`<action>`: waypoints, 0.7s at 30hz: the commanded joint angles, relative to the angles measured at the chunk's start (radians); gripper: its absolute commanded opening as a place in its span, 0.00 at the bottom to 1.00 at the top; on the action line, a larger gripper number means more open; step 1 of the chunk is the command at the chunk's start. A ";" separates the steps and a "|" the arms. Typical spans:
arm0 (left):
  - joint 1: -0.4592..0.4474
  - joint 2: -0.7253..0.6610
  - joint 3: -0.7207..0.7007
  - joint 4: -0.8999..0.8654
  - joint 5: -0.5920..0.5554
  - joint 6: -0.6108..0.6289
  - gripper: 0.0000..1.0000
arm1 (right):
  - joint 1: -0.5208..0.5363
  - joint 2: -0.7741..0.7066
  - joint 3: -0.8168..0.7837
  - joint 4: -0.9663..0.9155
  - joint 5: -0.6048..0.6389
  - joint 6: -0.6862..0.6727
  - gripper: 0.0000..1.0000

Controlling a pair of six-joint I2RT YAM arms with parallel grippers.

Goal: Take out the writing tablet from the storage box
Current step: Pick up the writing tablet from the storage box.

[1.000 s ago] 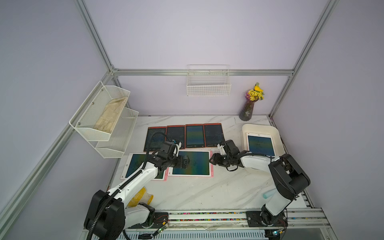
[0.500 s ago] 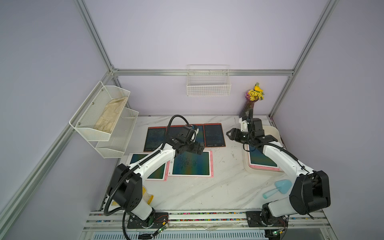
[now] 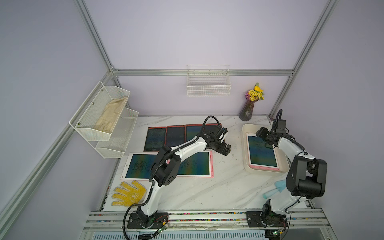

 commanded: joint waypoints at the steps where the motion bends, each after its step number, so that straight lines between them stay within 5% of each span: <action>1: -0.009 0.055 0.174 -0.017 0.031 -0.010 0.97 | -0.012 0.060 0.035 0.003 0.096 -0.029 0.72; 12: -0.065 0.218 0.348 -0.019 0.066 -0.064 0.94 | -0.052 0.173 0.119 -0.045 0.260 -0.061 0.80; 21: -0.083 0.258 0.402 -0.016 0.101 -0.100 0.92 | -0.094 0.257 0.166 -0.044 0.257 -0.077 0.83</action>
